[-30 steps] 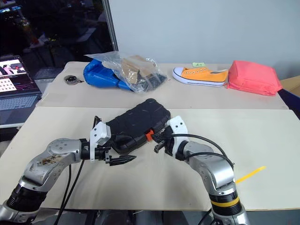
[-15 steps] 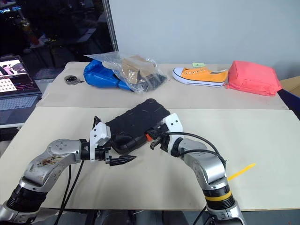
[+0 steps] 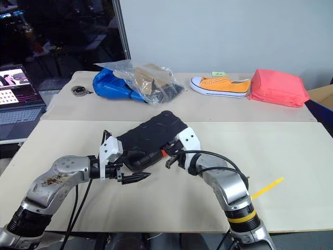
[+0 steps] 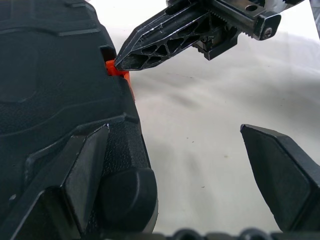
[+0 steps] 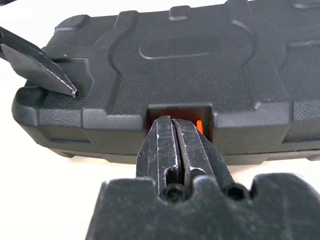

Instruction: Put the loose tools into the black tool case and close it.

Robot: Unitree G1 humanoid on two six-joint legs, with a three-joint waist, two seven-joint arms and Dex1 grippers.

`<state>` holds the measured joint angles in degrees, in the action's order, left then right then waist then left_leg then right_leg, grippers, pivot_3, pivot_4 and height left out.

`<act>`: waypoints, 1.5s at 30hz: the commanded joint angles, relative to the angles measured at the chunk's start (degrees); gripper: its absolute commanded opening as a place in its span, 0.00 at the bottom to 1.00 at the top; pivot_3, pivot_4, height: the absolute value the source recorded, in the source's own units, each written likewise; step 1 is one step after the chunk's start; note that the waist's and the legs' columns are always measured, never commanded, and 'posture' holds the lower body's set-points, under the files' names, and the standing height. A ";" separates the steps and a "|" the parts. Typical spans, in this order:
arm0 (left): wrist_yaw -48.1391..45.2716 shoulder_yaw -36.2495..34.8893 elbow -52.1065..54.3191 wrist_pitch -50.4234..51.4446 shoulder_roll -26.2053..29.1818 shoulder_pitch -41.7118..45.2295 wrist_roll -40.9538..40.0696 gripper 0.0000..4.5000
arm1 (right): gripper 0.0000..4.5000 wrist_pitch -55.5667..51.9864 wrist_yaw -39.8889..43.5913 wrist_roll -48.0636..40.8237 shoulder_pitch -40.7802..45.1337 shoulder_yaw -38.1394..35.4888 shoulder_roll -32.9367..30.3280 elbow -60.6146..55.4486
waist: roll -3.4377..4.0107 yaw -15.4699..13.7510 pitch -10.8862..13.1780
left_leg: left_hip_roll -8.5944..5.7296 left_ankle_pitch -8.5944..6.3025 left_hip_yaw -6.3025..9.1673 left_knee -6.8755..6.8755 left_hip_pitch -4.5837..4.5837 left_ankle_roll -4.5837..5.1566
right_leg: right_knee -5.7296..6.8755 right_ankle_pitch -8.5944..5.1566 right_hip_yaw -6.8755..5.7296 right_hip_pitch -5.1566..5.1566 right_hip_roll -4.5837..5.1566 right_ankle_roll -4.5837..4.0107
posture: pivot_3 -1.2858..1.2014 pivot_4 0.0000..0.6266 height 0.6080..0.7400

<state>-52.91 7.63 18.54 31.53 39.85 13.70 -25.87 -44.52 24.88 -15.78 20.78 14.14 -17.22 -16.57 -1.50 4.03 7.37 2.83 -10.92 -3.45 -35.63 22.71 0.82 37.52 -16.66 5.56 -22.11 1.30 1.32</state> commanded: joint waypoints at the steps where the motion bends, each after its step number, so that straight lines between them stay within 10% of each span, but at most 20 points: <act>1: -0.45 1.54 -1.65 1.58 -0.14 -0.81 0.83 1.00 | 0.02 -1.00 -1.14 3.12 -1.74 2.17 0.02 7.42 | -0.06 -0.01 -0.11 | 0.00 0.00 0.00 0.00 -0.06 0.00 | 0.00 0.00 0.00 0.03 0.01 0.00 | 0.52 0.24 1.00; 18: -0.23 0.94 -3.02 -1.35 -1.56 -0.72 2.70 1.00 | 0.02 11.67 -0.48 8.63 -3.91 2.59 -1.35 8.80 | -0.47 -0.18 -0.99 | 0.03 -0.01 -0.01 0.65 -0.48 -0.03 | -0.42 -0.06 0.02 0.07 0.42 -0.55 | 0.52 0.24 1.00; 23: 1.54 -5.87 1.48 -8.25 -5.79 -3.68 -1.25 1.00 | 0.02 26.47 8.93 -4.06 -10.09 -7.68 -0.78 -3.27 | -0.24 -0.78 -0.63 | 0.01 0.01 -0.04 0.68 0.26 0.00 | -0.49 0.16 -0.08 -0.26 0.48 -0.14 | 0.52 0.24 1.00; 36: -4.53 -28.27 13.56 -0.01 4.15 -24.64 -18.81 1.00 | 0.95 27.28 29.11 -14.06 -37.91 -35.94 -25.79 -16.78 | -0.11 -1.90 -0.32 | -0.12 -0.37 -0.07 0.54 1.40 -0.16 | -0.84 -0.03 -0.16 -0.95 0.34 -0.01 | 0.52 0.24 1.00; 45: -9.26 -35.27 11.70 -2.32 6.56 -35.33 -17.20 1.00 | 0.99 32.45 37.55 -16.01 -48.15 -50.40 -26.68 -12.76 | -0.13 -1.90 0.44 | -0.02 -0.58 -0.15 0.46 0.34 -0.52 | -0.74 -0.49 -0.31 -0.09 1.00 -0.37 | 0.52 0.24 1.00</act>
<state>-61.05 -26.06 30.41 30.23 45.79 -21.52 -42.39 -13.86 61.36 -30.56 -27.68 -33.80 -43.57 -29.43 -1.63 2.13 7.82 2.81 -11.50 -3.62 -35.17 23.02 0.30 36.79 -17.14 5.16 -22.18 2.34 0.96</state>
